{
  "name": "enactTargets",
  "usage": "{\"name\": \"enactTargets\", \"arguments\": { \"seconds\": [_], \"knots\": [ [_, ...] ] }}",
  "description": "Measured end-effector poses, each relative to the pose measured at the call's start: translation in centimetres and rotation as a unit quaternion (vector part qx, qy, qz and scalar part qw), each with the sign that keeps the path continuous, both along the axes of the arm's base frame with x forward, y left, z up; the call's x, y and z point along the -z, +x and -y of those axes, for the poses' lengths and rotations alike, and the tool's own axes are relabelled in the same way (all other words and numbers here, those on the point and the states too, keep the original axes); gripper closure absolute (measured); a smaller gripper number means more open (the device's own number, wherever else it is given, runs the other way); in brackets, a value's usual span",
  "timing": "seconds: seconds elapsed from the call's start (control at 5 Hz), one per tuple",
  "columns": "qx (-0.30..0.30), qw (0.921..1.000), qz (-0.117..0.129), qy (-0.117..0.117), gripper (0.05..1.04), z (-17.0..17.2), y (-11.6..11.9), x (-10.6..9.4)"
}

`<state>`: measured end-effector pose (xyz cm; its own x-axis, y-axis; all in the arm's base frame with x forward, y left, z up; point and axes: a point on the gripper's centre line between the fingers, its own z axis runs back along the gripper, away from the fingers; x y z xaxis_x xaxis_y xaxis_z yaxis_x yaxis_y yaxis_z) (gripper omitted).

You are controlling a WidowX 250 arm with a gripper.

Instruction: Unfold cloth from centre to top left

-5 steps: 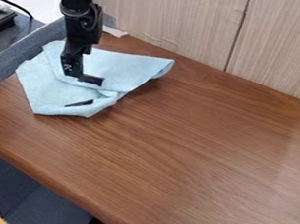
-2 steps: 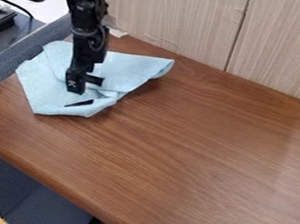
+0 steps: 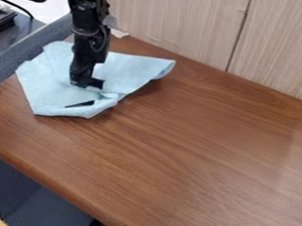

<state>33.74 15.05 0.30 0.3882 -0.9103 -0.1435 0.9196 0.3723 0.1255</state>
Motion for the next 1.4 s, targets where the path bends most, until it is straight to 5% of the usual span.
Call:
{"name": "enactTargets", "arguments": {
  "seconds": [0.2,0.4,0.8,1.0,1.4],
  "knots": [
    [-0.004,1.0,0.003,-0.001,0.912,-0.2,0.2,-0.2],
    [-0.011,0.9999,0.0,-0.003,1.017,-0.3,0.2,-0.1],
    [-0.036,0.9993,0.013,-0.005,1.03,-1.4,0.5,-0.6],
    [-0.043,0.9983,0.037,-0.012,1.03,-1.5,1.4,-1.6],
    [-0.071,0.9902,0.119,-0.021,1.03,-2.5,6.1,-6.7]
  ]
}}
